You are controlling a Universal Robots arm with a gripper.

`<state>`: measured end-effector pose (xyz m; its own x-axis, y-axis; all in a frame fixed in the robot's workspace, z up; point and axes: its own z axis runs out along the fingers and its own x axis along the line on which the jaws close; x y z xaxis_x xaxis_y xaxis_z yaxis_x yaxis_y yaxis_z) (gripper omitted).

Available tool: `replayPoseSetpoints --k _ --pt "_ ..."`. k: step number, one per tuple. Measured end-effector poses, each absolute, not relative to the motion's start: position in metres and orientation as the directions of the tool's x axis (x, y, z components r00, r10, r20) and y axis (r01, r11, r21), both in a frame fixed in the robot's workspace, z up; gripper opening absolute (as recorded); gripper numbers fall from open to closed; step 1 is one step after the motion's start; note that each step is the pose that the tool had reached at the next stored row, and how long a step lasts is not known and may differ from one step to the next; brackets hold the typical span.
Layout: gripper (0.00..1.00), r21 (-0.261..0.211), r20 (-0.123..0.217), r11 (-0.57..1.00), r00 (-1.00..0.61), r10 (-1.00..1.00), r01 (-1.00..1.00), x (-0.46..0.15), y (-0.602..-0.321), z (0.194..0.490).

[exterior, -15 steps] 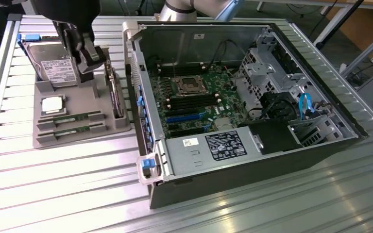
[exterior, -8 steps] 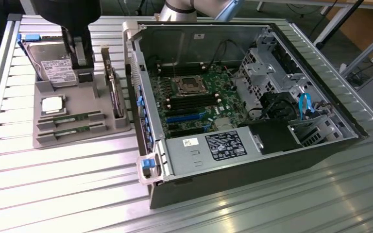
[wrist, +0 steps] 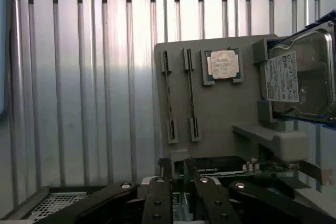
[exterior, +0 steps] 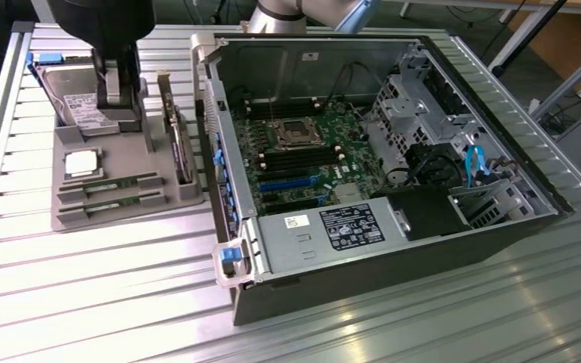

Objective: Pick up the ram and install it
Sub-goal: 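Pick up the ram and move it above insertion slot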

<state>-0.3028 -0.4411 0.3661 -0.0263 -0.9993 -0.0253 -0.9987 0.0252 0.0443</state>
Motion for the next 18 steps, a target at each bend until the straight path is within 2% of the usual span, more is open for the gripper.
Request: replayPoseSetpoints --k 3,11,13,18 --pt "0.24 0.044 -0.025 0.025 -0.026 -0.999 -0.999 -0.326 -0.441 0.35" --pt "0.24 0.044 -0.025 0.025 -0.026 -0.999 -0.999 -0.333 -0.441 0.306" --pt "0.24 0.044 -0.025 -0.044 0.042 -0.999 -0.998 -0.339 -0.441 0.292" --pt "0.24 0.044 -0.03 -0.056 0.055 -0.998 -0.997 -0.348 -0.441 0.261"
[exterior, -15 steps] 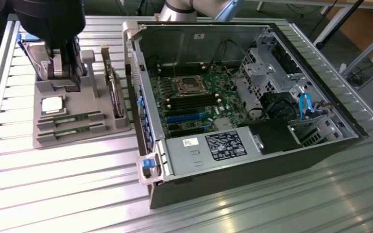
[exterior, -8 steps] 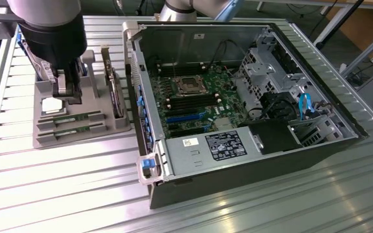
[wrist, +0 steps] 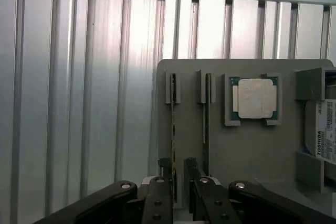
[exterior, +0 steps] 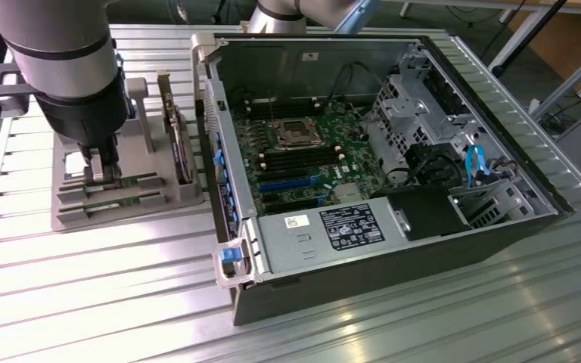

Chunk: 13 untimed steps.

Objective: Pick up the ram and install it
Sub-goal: 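Pick up the ram and move it above insertion slot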

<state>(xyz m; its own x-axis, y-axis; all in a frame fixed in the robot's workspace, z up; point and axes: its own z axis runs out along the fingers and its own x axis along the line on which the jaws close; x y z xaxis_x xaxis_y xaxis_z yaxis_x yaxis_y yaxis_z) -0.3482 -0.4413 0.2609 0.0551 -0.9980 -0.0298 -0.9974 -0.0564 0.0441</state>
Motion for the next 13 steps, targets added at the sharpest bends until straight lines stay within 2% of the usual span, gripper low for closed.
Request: replayPoseSetpoints --k 8,13 --pt "0.24 0.044 -0.03 -0.056 0.055 -0.998 -0.997 -0.353 -0.441 0.214" --pt "0.24 0.044 -0.031 -0.111 0.11 -0.993 -0.993 -0.357 -0.44 0.205"
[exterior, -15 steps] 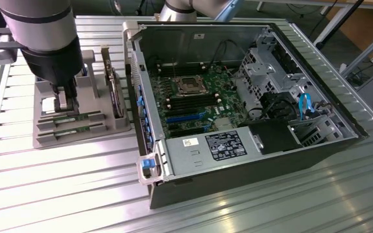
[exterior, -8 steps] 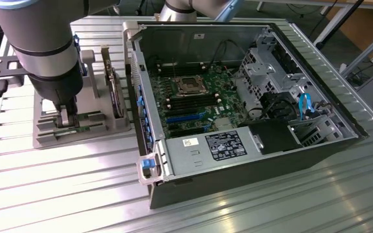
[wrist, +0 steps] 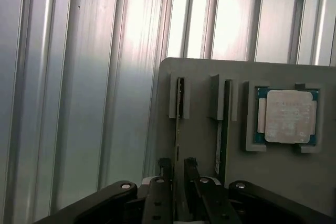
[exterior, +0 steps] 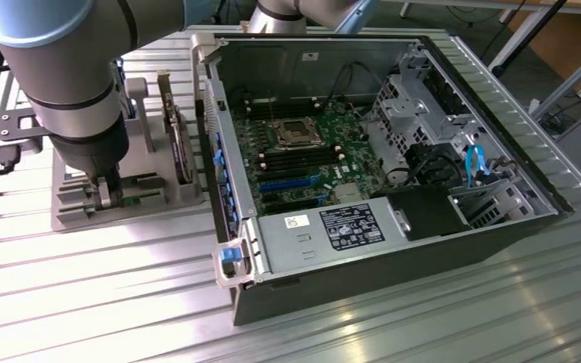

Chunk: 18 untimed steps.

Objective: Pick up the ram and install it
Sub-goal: 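Pick up the ram and move it above insertion slot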

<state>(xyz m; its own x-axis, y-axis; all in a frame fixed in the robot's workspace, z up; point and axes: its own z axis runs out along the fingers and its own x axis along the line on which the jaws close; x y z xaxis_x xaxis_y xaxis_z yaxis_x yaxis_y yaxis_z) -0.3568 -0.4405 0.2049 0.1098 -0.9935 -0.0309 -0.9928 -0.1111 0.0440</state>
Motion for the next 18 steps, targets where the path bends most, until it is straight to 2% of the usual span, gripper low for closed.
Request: replayPoseSetpoints --k 2,3,6,12,18 --pt "0.22 0.043 -0.035 -0.111 0.11 -0.993 -0.993 -0.36 -0.441 0.205" --pt "0.13 0.044 -0.035 -0.111 0.11 -0.993 -0.993 -0.362 -0.441 0.205" --pt "0.13 0.043 -0.035 -0.111 0.11 -0.993 -0.993 -0.362 -0.44 0.204" --pt "0.13 0.044 -0.034 -0.111 0.11 -0.993 -0.993 -0.362 -0.44 0.262" --pt "0.13 0.044 -0.034 -0.111 0.11 -0.993 -0.993 -0.362 -0.44 0.302"
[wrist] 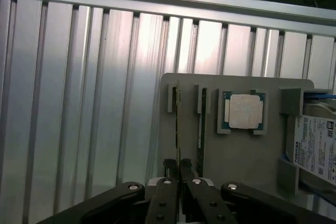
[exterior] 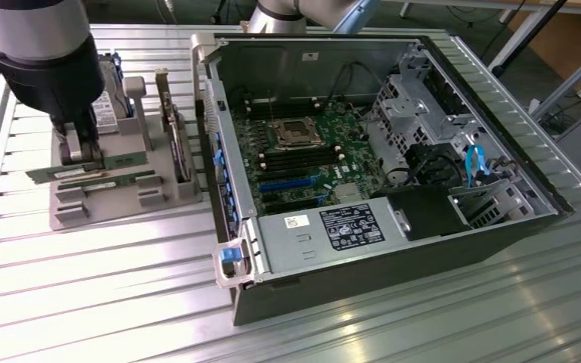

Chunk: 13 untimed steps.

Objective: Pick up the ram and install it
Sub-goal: 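Pick up the ram and move it above insertion slot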

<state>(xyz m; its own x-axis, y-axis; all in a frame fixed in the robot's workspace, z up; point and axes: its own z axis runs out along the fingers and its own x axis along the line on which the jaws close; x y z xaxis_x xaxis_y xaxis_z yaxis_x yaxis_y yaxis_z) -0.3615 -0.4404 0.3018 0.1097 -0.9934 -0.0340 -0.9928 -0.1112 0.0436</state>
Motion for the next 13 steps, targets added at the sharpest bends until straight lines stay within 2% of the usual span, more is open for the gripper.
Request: replayPoseSetpoints --k 10,13 --pt "0.13 0.044 -0.034 -0.111 0.11 -0.993 -0.993 -0.361 -0.44 0.394" --pt "0.13 0.046 -0.023 -0.111 0.11 -0.994 -0.993 -0.336 -0.44 0.394"
